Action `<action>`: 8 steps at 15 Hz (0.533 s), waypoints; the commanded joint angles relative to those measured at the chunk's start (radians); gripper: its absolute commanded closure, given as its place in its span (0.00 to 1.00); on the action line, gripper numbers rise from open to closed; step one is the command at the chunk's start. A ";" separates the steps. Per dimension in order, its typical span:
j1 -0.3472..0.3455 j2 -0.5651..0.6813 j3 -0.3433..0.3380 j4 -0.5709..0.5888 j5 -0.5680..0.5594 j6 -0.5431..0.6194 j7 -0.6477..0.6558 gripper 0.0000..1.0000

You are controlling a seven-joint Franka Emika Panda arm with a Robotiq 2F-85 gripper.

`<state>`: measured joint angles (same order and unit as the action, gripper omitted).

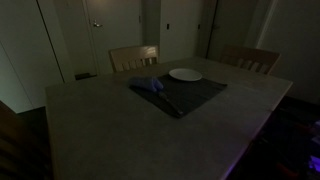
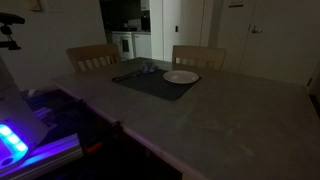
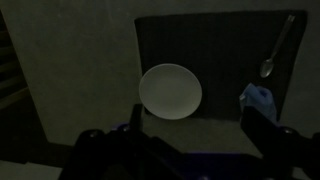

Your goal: Pick up the towel, wipe the plate with it and put the towel back on the table.

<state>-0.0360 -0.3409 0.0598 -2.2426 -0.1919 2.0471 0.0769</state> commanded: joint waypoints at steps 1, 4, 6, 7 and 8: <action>0.019 0.153 -0.029 0.085 0.004 0.134 -0.099 0.00; 0.032 0.254 -0.039 0.129 0.044 0.253 -0.181 0.00; 0.040 0.312 -0.040 0.163 0.085 0.305 -0.241 0.00; 0.043 0.341 -0.038 0.179 0.112 0.329 -0.272 0.00; 0.046 0.366 -0.035 0.197 0.141 0.341 -0.307 0.00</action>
<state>-0.0098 -0.0642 0.0361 -2.1187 -0.1184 2.3485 -0.1316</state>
